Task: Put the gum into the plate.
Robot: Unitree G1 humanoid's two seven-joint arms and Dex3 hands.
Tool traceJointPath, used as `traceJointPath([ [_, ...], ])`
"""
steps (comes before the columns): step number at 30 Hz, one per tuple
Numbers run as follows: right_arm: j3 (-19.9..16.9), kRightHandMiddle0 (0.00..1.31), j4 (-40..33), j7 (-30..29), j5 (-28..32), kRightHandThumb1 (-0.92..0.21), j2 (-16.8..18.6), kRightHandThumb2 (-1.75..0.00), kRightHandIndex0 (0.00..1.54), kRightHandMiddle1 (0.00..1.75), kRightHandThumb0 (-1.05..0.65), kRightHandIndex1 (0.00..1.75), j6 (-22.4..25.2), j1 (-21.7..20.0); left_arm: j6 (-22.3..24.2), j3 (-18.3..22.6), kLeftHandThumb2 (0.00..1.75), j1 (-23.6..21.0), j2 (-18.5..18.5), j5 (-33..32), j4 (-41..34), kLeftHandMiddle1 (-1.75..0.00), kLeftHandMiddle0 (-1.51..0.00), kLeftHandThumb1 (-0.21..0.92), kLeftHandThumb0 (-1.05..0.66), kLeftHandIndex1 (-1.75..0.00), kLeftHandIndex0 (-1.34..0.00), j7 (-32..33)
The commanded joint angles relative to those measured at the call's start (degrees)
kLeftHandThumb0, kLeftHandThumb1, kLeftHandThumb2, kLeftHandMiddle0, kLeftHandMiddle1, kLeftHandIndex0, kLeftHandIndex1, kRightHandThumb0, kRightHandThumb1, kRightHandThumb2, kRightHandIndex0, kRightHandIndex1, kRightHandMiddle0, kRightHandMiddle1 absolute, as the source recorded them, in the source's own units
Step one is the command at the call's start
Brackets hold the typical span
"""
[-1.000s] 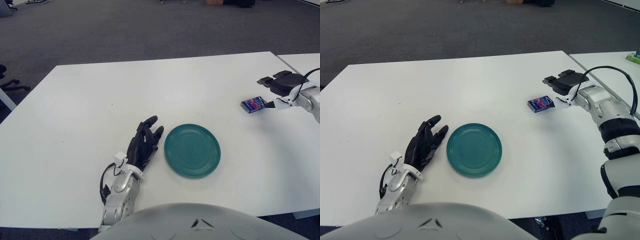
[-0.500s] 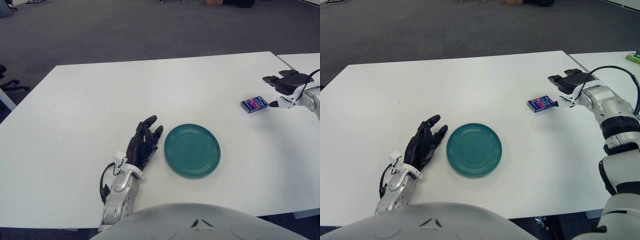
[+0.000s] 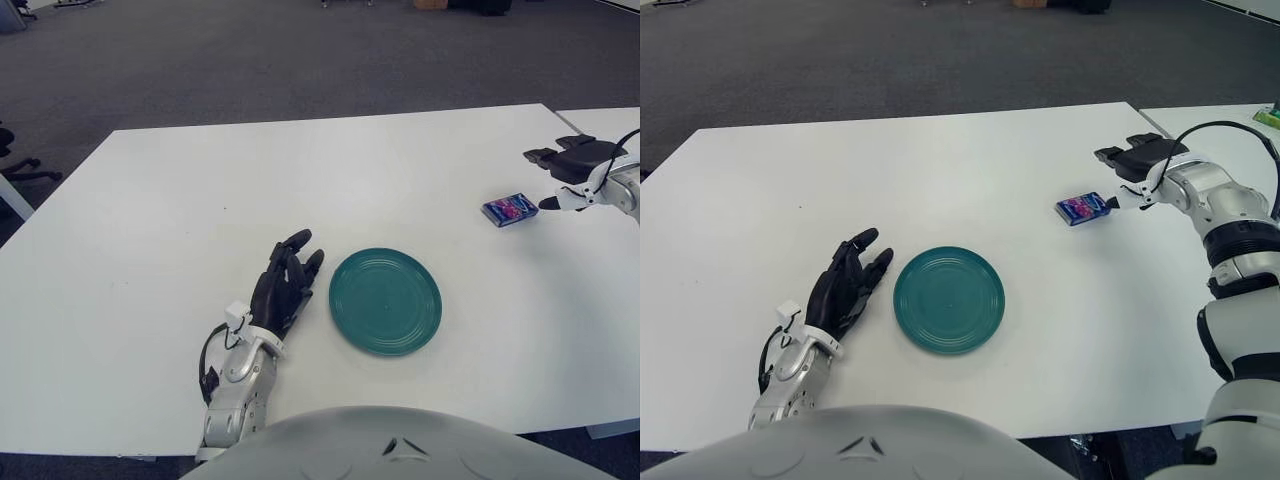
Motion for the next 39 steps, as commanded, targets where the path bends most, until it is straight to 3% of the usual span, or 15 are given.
traceJointPath([
  [1, 0.4, 0.05, 0.6, -1.0, -0.4, -0.92, 1.1, -0.68, 0.11, 0.04, -1.05, 0.04, 0.9, -1.2, 0.3, 0.5, 0.90, -0.4, 0.5, -0.4, -0.6, -0.10, -0.48, 0.92, -0.86, -0.78, 0.00, -0.6],
  [11, 1.3, 0.07, 2.5, -2.8, -0.4, -0.92, 2.8, -0.64, 0.17, 0.07, -1.05, 0.05, 1.6, -1.5, 0.5, 0.5, 0.90, 0.3, 0.8, -0.7, -1.5, -0.10, -0.48, 0.92, -0.86, -0.78, 0.00, -0.7],
  [16, 1.9, 0.01, 3.3, -3.2, -0.6, -0.92, 3.6, -0.62, 0.21, 0.23, -1.05, 0.01, 2.0, -1.8, 0.7, 0.4, 0.90, 0.8, 0.9, -0.7, -2.2, -0.09, -0.48, 0.92, -0.86, -0.78, 0.00, -0.7],
  [29, 2.1, 0.00, 4.9, -2.3, 1.2, -0.92, 7.1, -0.55, 0.13, 0.22, -1.05, 0.00, 5.0, -0.7, 1.2, 0.2, 0.90, 2.2, 1.2, -0.9, -4.0, -0.09, -0.48, 0.92, -0.86, -0.78, 0.00, -0.8],
  [39, 2.3, 0.00, 7.6, -3.5, 2.1, -0.92, 9.7, -0.50, 0.22, 0.32, -1.05, 0.05, 6.5, 0.3, 1.1, 0.3, 0.90, 2.8, 1.6, -1.2, -4.3, -0.09, -0.48, 0.92, -0.86, -0.78, 0.00, -1.1],
])
